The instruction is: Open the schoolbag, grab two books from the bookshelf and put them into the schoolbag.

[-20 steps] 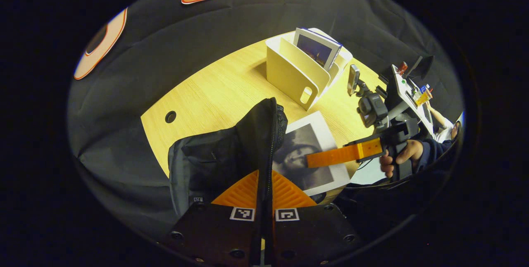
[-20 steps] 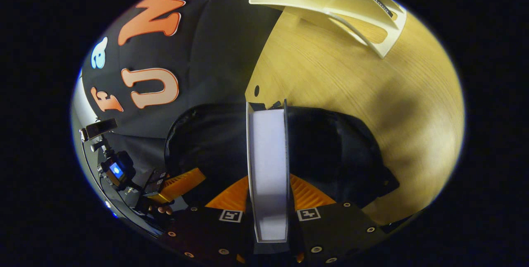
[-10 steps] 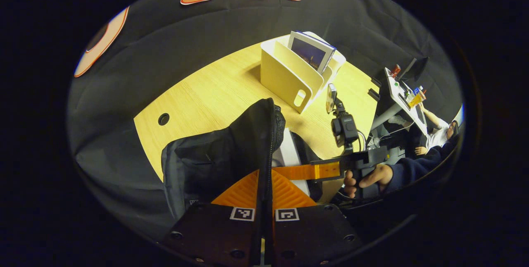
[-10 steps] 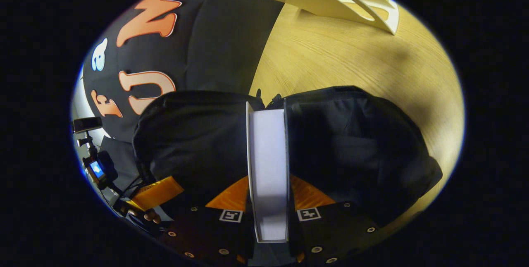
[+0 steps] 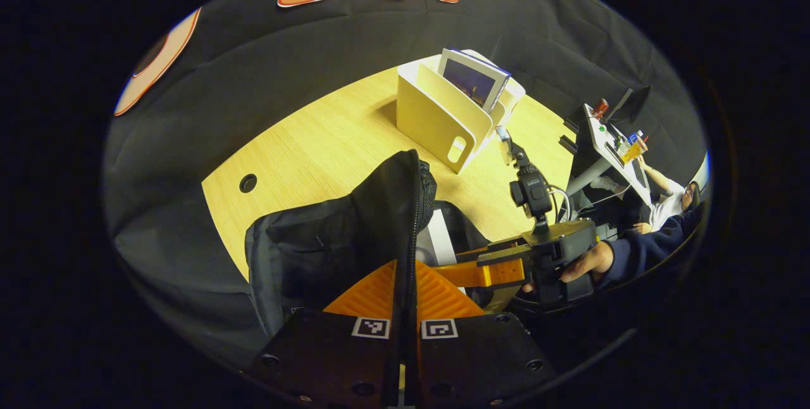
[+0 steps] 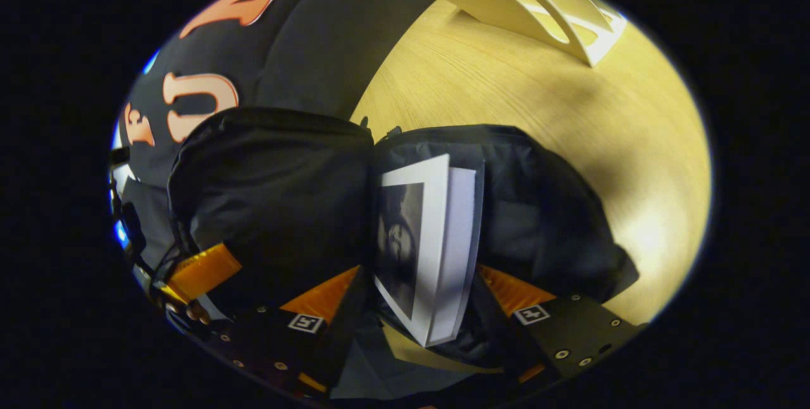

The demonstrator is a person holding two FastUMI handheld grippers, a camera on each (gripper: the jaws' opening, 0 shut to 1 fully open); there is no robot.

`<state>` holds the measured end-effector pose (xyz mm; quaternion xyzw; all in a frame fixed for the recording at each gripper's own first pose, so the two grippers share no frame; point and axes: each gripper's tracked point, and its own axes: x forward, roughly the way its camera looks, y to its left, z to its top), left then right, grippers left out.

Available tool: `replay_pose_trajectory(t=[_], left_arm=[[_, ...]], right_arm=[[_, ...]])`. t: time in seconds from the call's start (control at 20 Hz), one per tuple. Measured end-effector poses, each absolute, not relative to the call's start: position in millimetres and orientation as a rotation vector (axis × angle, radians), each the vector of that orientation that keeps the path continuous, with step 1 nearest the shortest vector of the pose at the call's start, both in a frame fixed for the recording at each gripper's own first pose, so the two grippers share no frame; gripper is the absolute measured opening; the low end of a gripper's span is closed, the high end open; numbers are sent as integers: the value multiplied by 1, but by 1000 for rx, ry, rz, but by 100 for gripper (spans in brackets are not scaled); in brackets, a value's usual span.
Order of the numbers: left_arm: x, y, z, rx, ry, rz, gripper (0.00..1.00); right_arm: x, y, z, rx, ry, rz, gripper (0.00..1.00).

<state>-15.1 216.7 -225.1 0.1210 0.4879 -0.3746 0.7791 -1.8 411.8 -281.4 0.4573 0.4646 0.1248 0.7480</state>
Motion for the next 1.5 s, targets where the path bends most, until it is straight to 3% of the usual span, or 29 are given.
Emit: replay_pose_trajectory(t=[0.1, 0.9, 1.5], left_arm=[[-17, 216, -225, 268, 1057, -799, 4], [-22, 200, -246, 230, 1123, -626, 4], [-17, 196, -253, 196, 1149, -576, 4]], right_arm=[[-8, 396, -280, 951, 1026, 272, 98], [-11, 223, -246, 585, 1132, 332, 98], [46, 105, -184, 276, 1157, 275, 98]])
